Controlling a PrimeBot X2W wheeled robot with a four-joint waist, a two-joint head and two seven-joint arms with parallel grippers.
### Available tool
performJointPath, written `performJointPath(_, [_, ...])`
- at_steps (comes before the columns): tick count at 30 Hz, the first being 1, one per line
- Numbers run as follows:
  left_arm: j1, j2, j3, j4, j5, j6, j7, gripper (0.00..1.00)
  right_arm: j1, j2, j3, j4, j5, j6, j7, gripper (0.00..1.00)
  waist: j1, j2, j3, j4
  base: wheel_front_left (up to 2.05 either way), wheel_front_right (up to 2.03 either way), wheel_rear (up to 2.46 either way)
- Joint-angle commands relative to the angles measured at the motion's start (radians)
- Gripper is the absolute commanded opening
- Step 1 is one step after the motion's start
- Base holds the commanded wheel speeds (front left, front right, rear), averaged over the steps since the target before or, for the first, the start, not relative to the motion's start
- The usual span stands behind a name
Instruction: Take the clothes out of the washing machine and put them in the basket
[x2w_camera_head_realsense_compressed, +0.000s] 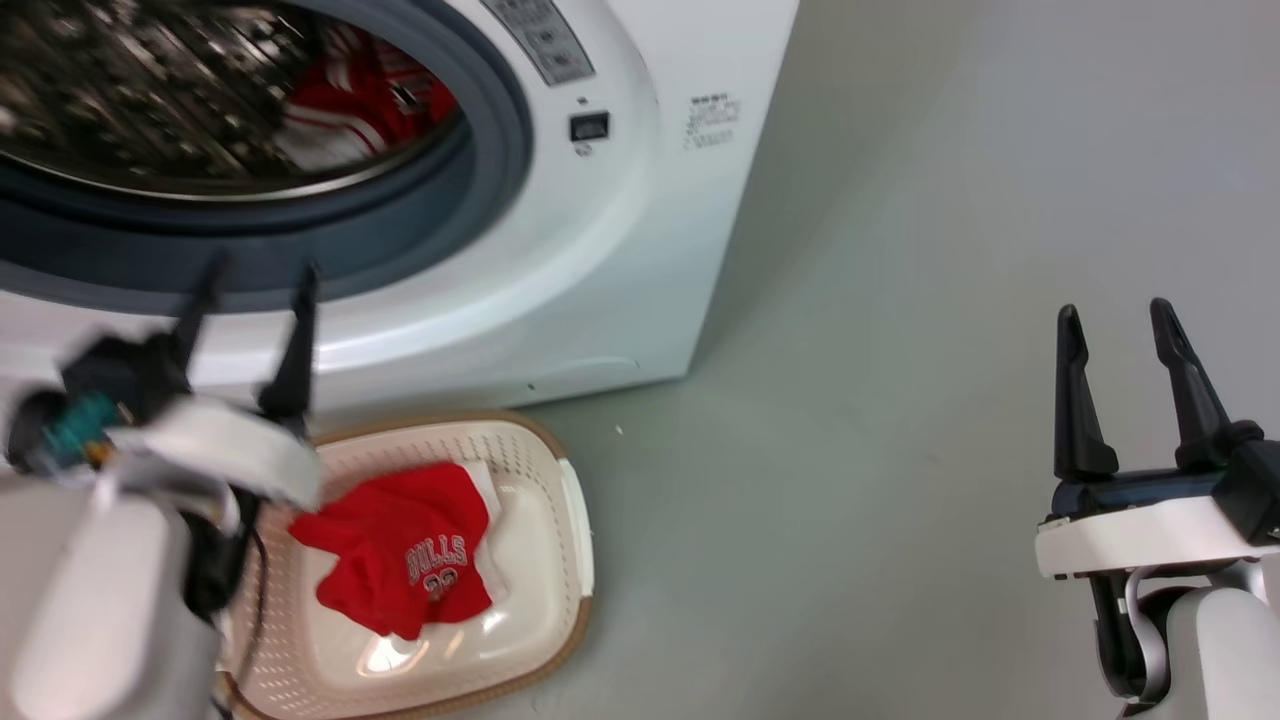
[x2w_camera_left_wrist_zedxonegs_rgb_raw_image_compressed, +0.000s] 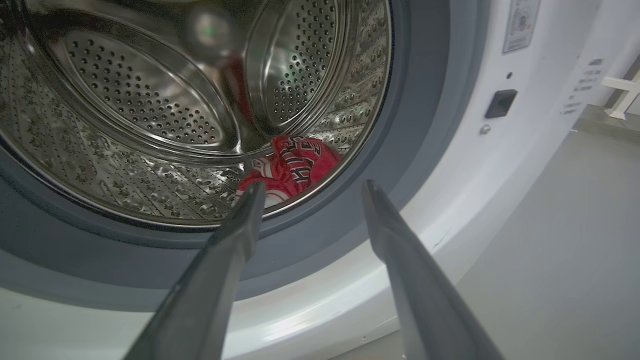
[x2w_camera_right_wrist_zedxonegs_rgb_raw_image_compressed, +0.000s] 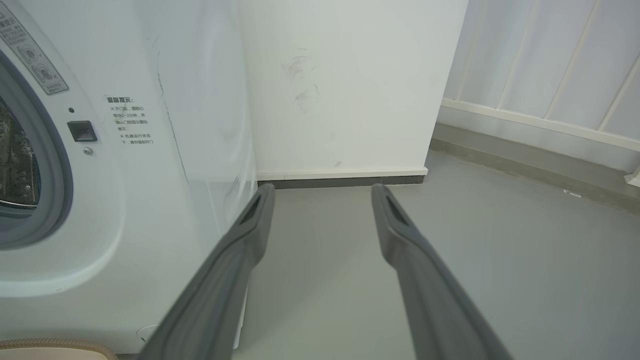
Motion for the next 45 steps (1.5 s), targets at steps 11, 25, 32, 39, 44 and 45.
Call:
performJointPath(11, [-0.439,0.221,-0.076,0.031,-0.118,-0.001,0.295,1.0,-0.058,0.002,0.044,-0.037,0.059,-0.001,-0.002,1.0,0.0,0.0,0.282,-0.123,0.0,0.0,0.0])
performJointPath(25, [-0.989,0.357,-0.229,0.212,-0.095,0.0,0.642,1.0,-0.084,0.002,0.175,-0.1,0.129,-0.001,-0.002,1.0,0.0,0.0,0.509,-0.238,0.0,0.0,0.0])
performJointPath(32, [-1.182,0.352,-0.258,0.369,-0.072,0.014,0.759,1.0,-0.075,0.003,0.222,-0.121,0.167,-0.001,-0.002,1.0,0.0,0.0,0.559,-0.288,0.0,0.0,0.0])
performJointPath(39, [-1.26,0.338,-0.333,0.5,-0.024,0.006,0.77,1.0,-0.048,0.002,0.223,-0.146,0.172,-0.001,-0.002,1.0,0.0,0.0,0.574,-0.292,0.0,0.0,0.0])
performJointPath(44, [-1.287,0.326,-0.349,0.569,-0.016,0.006,0.754,1.0,-0.034,0.002,0.217,-0.159,0.172,-0.001,-0.002,1.0,0.0,0.0,0.582,-0.29,0.0,0.0,0.0])
performJointPath(45, [-1.293,0.323,-0.351,0.584,-0.015,0.006,0.75,1.0,-0.029,0.002,0.216,-0.162,0.172,-0.001,-0.002,1.0,0.0,0.0,0.584,-0.289,0.0,0.0,0.0])
